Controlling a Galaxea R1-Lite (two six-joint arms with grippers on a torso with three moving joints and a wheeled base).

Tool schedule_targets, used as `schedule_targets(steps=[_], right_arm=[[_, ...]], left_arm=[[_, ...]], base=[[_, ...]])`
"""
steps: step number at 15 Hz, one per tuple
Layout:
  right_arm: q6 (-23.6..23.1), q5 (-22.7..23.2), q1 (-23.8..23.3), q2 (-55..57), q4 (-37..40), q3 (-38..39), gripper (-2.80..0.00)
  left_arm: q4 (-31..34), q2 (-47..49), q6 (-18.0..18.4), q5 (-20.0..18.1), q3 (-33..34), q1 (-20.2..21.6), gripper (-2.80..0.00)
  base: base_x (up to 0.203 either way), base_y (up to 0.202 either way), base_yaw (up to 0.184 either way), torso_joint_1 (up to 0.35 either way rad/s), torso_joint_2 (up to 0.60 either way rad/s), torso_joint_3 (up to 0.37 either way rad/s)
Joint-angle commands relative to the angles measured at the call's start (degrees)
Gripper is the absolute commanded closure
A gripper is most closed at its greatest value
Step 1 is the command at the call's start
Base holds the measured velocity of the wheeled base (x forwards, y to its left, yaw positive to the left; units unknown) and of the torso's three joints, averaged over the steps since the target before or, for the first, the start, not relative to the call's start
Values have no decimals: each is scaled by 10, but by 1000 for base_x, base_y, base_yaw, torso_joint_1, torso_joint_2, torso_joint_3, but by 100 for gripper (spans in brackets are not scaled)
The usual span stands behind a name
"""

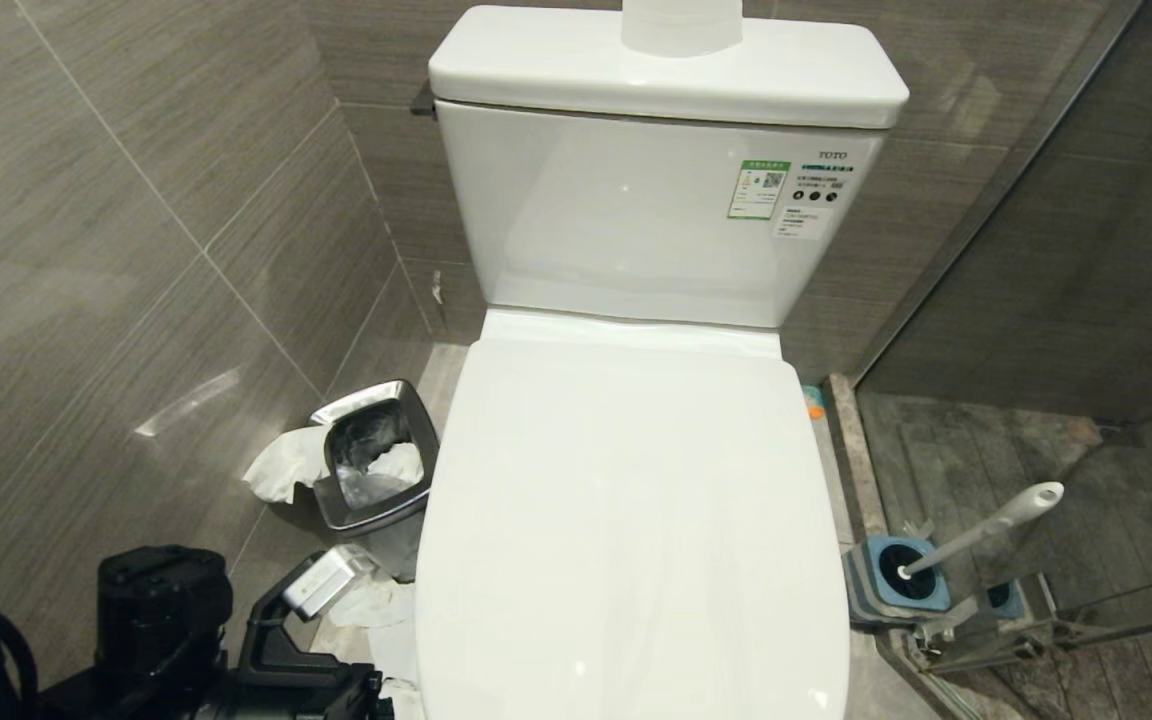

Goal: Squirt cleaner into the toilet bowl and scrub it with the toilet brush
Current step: Use the left hand to lift the toilet lid slightly

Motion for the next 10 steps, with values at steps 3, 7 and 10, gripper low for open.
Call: schedule_targets(steps=[3,7,10], right_arm=[[0,0,0,0,0,0,0],[0,0,0,0,0,0,0],[0,0,0,0,0,0,0]], left_arm=[[-30,-75,-35,-6,19,-1,-280],[-79,-143,-153,-12,25,-11,-280],[-98,-159,-178,-7,13,-45,-280]], base=[[0,0,0,0,0,0],[0,0,0,0,0,0],[0,0,0,0,0,0]])
